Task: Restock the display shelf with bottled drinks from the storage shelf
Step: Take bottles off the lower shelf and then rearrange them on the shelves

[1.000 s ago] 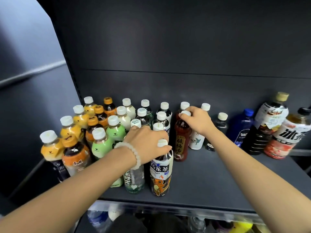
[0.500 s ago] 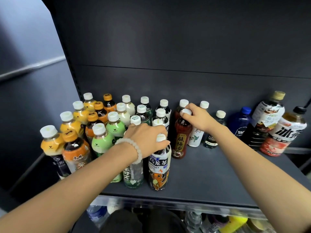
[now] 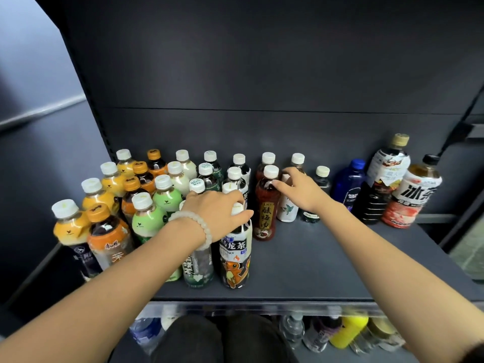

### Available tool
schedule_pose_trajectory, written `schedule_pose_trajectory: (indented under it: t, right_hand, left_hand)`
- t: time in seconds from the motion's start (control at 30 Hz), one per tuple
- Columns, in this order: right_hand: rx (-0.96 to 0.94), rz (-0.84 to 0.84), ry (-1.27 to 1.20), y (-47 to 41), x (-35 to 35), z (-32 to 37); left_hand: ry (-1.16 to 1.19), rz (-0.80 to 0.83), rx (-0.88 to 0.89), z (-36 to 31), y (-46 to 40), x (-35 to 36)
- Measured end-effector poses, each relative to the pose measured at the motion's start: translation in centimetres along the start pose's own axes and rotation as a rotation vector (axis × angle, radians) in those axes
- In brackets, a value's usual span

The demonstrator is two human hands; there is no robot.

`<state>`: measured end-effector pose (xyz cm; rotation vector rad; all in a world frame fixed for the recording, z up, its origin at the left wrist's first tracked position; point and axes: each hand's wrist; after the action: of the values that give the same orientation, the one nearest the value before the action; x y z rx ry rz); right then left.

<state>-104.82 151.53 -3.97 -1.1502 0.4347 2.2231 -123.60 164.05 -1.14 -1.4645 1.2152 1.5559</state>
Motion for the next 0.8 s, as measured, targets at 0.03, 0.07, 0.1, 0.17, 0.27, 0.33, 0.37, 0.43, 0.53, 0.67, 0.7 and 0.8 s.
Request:
schedule_pose_trajectory:
  t: [0.03, 0.07, 0.1, 0.17, 0.27, 0.33, 0.37, 0.43, 0.53, 0.67, 0.7, 0.8]
  right_hand:
    - [-0.002, -0.007, 0.008, 1.0, 0.0, -0.2]
    - [-0.003, -0.014, 0.016, 2.3, -0.1, -0.4]
    - [-0.002, -0.018, 0.030, 3.6, -0.2, -0.7]
    - [0.011, -0.035, 0.072, 6.4, -0.2, -1.3]
    - [0.046, -0.096, 0.202, 11.8, -0.1, -2.8]
    - [0.086, -0.116, 0.329, 15.8, 0.2, -3.7]
    - [0.119, -0.123, 0.392, 17.9, 0.4, -4.1]
    - [0.201, -0.138, 0.485, 22.4, 0.9, -5.1]
    - [0.322, -0.166, 0.558, 29.0, 2.0, -6.5]
    - [0.482, -0.224, 0.578, 37.5, 4.0, -8.6]
    - [0.523, -0.233, 0.565, 39.4, 4.5, -9.1]
    - [0.666, -0.236, 0.529, 44.8, 6.1, -10.3]
  left_hand:
    - [-0.034, -0.032, -0.005, -0.3, 0.1, 0.0]
    - [-0.079, -0.082, -0.007, -0.8, 0.3, 0.0]
    - [-0.115, -0.144, -0.007, -1.4, 0.6, 0.1]
    - [-0.128, -0.253, 0.024, -2.6, 1.2, 0.4]
    - [-0.098, -0.372, 0.147, -5.3, 2.7, 1.6]
    - [-0.074, -0.391, 0.224, -7.3, 3.7, 3.0]
    - [-0.068, -0.365, 0.258, -8.5, 4.3, 3.7]
    - [-0.057, -0.304, 0.326, -11.1, 5.4, 5.7]
    - [-0.043, -0.250, 0.455, -14.9, 7.2, 8.2]
    - [-0.078, -0.198, 0.625, -20.5, 9.8, 11.3]
    - [-0.088, -0.184, 0.658, -21.9, 10.5, 11.9]
    - [-0.081, -0.156, 0.770, -25.7, 12.5, 14.1]
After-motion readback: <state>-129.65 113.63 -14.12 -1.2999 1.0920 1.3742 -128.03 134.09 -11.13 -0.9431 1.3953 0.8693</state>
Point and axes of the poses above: each hand's wrist, its own y-axis away from the middle knuckle, its own x-axis out of the palm, z = x × y, and after that the axes turned 13 degrees about z, right-handed
